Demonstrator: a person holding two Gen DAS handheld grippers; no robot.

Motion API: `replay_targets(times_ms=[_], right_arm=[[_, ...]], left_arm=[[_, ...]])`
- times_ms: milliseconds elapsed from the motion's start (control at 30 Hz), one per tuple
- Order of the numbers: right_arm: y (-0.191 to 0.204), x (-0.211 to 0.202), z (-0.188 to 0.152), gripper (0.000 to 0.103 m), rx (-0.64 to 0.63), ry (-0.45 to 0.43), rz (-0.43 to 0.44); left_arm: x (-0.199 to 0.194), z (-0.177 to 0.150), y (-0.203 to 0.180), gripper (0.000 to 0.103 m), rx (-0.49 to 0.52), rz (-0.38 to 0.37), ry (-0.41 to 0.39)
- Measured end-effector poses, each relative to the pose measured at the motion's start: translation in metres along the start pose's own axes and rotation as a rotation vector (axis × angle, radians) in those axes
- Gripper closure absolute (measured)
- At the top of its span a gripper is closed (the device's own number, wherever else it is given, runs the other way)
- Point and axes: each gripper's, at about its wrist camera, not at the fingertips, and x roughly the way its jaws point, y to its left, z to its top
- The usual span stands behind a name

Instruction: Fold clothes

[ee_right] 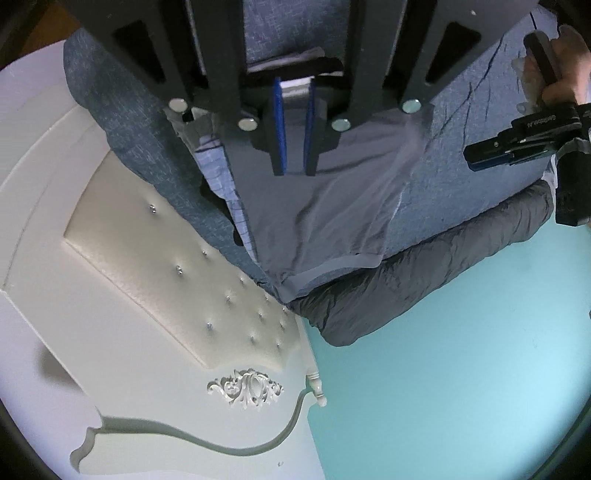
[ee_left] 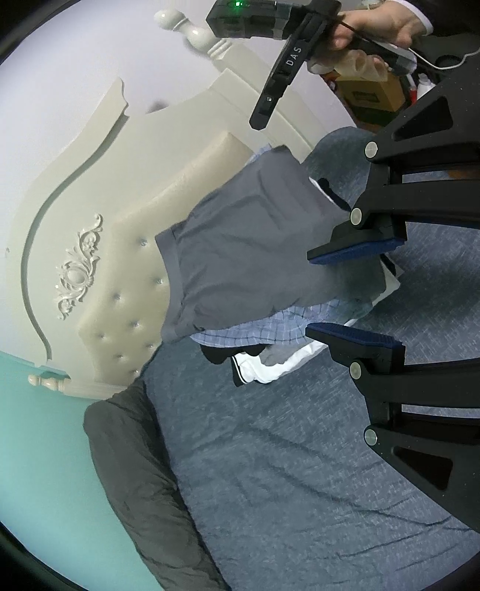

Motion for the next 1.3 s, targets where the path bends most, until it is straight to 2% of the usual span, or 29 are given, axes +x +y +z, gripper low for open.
replay_targets(times_ms=[333,467,700,1100,1300], right_arm=[[0.021,-0.031,-0.011,0.085,0.001,-0.027,-0.040],[0.028,-0.045,-0.015,0.077,-0.003,-0.037,-0.059],[0.040,-0.071,-0.025,0.074,0.001,-0.049,-0.079],[0.067,-0.118,-0.051,0.058,-0.003,-0.077,-0.114],[0.079,-0.142,-0.068,0.048,0.000,-0.099,-0.144]], left_arm=[[-0.037,-0.007,-0.016,0.061,0.026,0.003,-0.039],[-0.051,-0.010,-0.022,0.061,0.036,0.004,-0.052],[-0.078,-0.020,-0.030,0.058,0.048,0.004,-0.071],[-0.127,-0.039,-0.051,0.049,0.081,0.001,-0.114],[-0.143,-0.051,-0.058,0.048,0.097,-0.006,-0.121]])
